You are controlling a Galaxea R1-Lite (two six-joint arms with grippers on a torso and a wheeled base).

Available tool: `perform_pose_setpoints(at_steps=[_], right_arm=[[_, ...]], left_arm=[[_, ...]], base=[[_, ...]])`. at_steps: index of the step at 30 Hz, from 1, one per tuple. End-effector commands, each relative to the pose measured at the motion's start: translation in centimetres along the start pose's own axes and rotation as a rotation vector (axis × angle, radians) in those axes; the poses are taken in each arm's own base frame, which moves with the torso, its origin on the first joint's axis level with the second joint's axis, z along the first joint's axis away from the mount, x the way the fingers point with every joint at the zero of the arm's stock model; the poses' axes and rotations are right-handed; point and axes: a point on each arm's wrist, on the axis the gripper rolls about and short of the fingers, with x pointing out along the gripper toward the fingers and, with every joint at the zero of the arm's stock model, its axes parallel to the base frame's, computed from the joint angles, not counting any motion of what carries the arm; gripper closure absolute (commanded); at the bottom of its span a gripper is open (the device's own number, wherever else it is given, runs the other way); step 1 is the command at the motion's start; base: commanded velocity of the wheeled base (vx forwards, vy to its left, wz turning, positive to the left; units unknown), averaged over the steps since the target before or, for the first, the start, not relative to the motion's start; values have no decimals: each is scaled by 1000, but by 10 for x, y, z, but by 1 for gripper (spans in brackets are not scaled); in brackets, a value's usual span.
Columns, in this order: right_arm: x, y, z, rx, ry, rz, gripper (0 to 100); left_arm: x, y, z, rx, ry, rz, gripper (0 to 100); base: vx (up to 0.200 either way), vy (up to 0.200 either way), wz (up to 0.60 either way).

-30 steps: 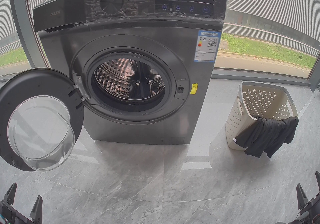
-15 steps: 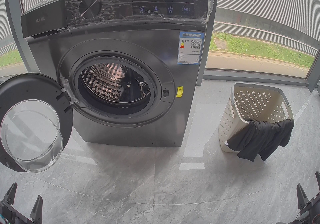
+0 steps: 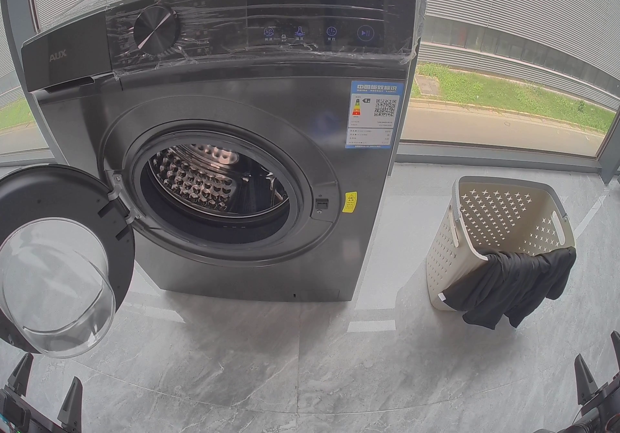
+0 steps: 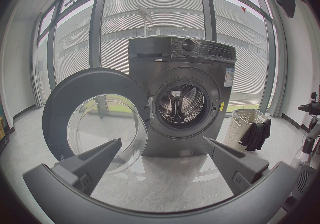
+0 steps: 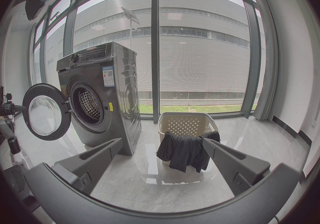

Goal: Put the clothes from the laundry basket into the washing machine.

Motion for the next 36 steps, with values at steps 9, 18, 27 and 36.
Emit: perform_pose_setpoints(at_steps=[9, 18, 27, 36], right_arm=[[0, 0, -5, -1, 7, 1, 0], [0, 0, -5, -1, 7, 1, 0], [0, 0, -5, -1, 7, 1, 0], [0, 0, -5, -2, 7, 2, 0]], left_arm=[[0, 0, -5, -2, 1, 1, 0], [0, 0, -5, 2, 2, 4, 0], [0, 0, -5, 0, 1, 1, 0], [0, 0, -5, 0, 2, 1, 0]], base=[[0, -111, 0], [0, -200, 0], [0, -156, 0], [0, 0, 0]])
